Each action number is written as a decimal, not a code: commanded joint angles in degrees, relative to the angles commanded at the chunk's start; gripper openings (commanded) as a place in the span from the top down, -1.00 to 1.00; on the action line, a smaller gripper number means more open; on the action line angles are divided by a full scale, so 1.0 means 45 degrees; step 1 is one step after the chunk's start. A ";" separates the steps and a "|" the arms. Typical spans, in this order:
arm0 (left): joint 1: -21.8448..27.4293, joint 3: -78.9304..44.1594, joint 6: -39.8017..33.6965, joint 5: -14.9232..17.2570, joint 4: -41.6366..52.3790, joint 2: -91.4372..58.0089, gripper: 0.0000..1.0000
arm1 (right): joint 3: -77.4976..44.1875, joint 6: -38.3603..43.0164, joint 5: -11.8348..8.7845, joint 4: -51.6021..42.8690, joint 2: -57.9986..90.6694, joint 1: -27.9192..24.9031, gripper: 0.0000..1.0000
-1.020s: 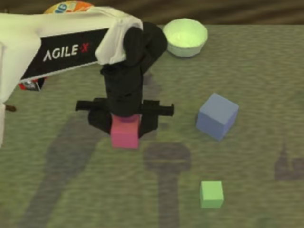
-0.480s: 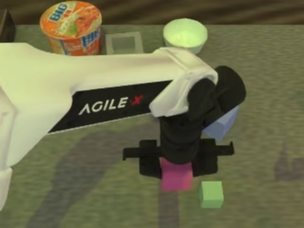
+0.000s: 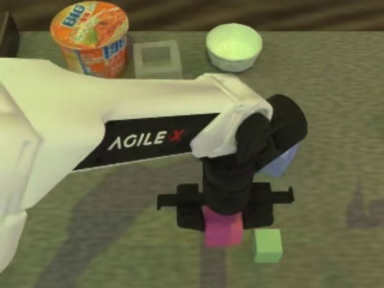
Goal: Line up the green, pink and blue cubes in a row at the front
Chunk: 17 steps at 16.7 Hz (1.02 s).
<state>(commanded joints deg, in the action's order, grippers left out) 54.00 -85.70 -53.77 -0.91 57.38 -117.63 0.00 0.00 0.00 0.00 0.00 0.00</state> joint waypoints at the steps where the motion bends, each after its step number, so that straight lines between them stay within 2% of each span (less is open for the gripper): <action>1: 0.0004 0.0281 0.0000 0.0005 -0.0456 -0.0166 1.00 | 0.0000 0.0000 0.0000 0.0000 0.0000 0.0000 -1.00; 5: -0.0012 0.1272 -0.0041 -0.0021 -0.2085 -0.0763 1.00 | 0.0000 0.0000 0.0000 0.0000 0.0000 0.0000 -1.00; 9: -0.0008 0.1372 -0.0047 -0.0026 -0.2227 -0.0836 1.00 | 0.0000 0.0000 0.0000 0.0000 0.0000 0.0000 -1.00; 17: -0.0008 0.1372 -0.0047 -0.0026 -0.2227 -0.0836 -0.21 | 0.0000 0.0000 0.0000 0.0000 0.0000 0.0000 -1.00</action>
<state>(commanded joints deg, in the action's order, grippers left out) 53.97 -79.52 -53.98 -1.02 47.36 -121.40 0.00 0.00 0.00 0.00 0.00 0.00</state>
